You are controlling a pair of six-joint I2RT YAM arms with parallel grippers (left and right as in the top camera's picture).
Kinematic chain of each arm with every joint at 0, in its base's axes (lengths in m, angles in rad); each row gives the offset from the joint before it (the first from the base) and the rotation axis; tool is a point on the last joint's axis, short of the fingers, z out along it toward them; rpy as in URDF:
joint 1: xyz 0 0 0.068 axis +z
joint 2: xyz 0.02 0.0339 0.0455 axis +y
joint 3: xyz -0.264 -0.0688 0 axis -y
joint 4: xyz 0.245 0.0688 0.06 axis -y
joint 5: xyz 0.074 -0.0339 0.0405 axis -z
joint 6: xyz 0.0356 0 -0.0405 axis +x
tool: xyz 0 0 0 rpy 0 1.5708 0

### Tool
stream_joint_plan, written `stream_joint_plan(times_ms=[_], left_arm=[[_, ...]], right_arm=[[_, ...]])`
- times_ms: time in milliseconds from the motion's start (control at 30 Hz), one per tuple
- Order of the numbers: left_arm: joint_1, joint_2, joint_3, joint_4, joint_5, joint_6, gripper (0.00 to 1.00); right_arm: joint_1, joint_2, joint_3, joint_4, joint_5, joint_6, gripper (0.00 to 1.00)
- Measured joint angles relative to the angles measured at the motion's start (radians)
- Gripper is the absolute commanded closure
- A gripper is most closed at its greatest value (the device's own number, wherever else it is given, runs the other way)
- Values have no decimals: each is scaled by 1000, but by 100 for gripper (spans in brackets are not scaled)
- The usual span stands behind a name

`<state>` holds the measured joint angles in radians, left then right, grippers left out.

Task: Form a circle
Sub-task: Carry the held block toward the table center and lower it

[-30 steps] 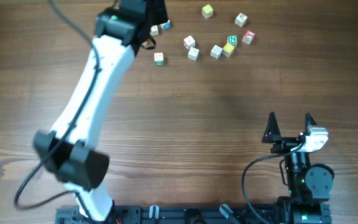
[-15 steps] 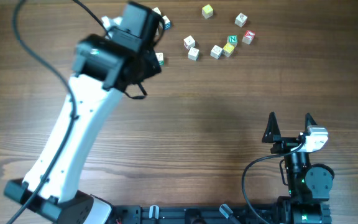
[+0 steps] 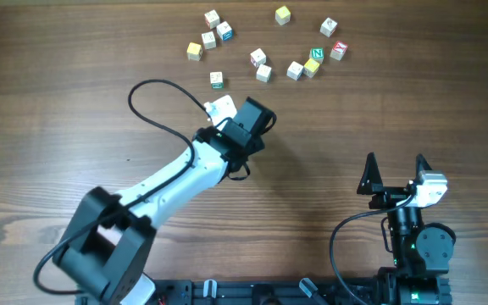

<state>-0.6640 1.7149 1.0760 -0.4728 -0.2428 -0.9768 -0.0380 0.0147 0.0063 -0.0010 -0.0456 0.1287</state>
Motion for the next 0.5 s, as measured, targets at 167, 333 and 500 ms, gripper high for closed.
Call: stream_joint_plan(times_ms=[167,333,500], left_arm=[[0,120,-2,51,0,-35,83],[-4,168,-2,114,-24,-55,84],[-4,176,-2,123,-76,-89,82]], right_arm=[[0,0,0,0,0,0,0],[0,0,0,0,0,0,0],[0,0,0,0,0,0,0]])
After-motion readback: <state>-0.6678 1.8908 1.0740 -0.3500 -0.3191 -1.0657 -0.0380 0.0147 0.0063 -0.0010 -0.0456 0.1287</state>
